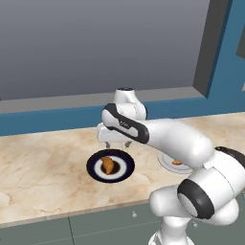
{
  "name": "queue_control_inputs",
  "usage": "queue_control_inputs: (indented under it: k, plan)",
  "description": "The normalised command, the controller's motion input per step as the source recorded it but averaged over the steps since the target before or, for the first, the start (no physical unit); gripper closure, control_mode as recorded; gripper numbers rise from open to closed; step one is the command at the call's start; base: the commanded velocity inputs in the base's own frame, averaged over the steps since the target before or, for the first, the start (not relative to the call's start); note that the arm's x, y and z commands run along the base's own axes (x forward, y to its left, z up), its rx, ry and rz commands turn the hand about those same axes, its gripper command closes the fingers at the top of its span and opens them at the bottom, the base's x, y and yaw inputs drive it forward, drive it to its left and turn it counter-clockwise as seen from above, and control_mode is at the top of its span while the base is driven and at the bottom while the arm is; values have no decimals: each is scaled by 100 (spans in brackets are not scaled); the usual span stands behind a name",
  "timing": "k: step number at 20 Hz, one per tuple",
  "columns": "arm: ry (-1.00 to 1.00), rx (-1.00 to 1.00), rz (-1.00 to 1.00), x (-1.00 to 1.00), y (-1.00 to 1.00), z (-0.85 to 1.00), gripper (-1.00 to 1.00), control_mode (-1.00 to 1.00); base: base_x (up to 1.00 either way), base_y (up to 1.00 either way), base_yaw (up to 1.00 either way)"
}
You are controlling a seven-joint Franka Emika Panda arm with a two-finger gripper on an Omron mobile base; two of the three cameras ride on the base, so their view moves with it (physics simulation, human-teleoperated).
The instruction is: Place the pastries on the plates.
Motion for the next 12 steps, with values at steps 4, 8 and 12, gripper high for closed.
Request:
queue_control_inputs:
  k: [4, 8, 12]
  plan:
    - [-13, 0, -3, -34, -39, 100, -100, -100, 0, 0, 0]
    - [-16, 0, -3, -7, -43, 87, -100, -100, 0, 0, 0]
    - [-23, 0, -2, 0, -40, 64, -100, -100, 0, 0, 0]
